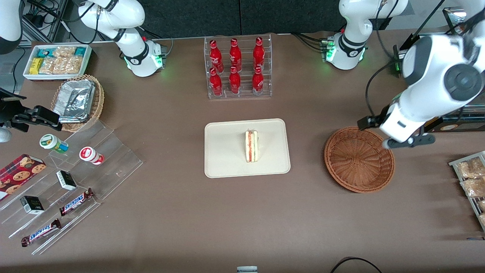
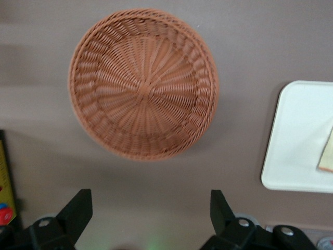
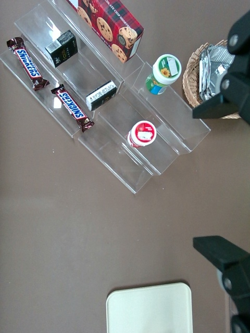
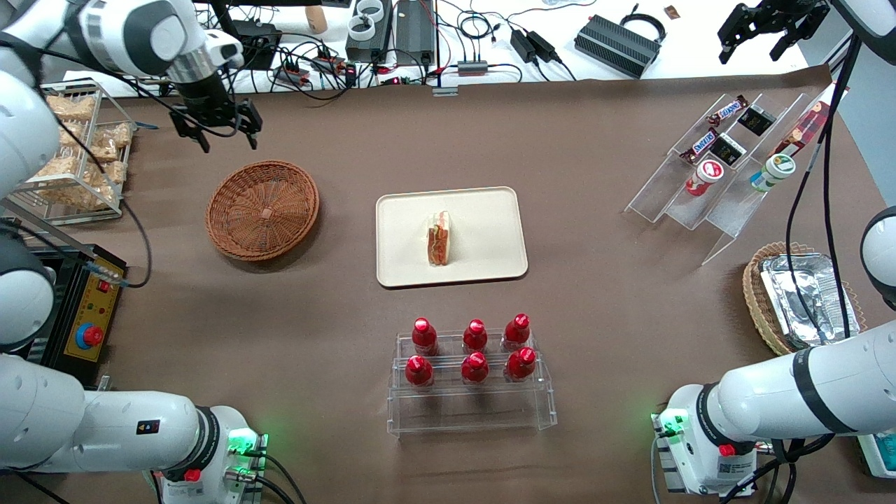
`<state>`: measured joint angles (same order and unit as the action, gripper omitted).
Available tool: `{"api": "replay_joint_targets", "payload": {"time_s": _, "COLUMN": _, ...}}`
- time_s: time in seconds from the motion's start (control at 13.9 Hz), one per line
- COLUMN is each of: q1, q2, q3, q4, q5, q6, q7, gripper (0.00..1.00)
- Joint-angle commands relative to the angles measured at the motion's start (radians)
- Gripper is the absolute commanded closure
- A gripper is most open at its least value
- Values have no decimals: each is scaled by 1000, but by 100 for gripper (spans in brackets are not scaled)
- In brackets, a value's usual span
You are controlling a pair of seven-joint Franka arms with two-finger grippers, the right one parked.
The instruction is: Place sandwich from basket to tray
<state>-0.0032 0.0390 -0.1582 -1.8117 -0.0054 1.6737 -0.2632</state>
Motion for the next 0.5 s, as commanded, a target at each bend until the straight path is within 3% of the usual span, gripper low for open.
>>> {"api": "replay_joint_targets", "payload": {"time_s": 0.0, "q1": 67, "q2": -103, "q3": -17, "q4": -35, "q5": -41, "q6": -54, "q7": 42, "gripper": 0}}
{"api": "replay_joint_targets", "payload": {"time_s": 0.43, "q1": 92, "q2": -137, "q3": 20, "q4": 88, "q5": -27, "q6": -236, "q7": 102, "gripper": 0}}
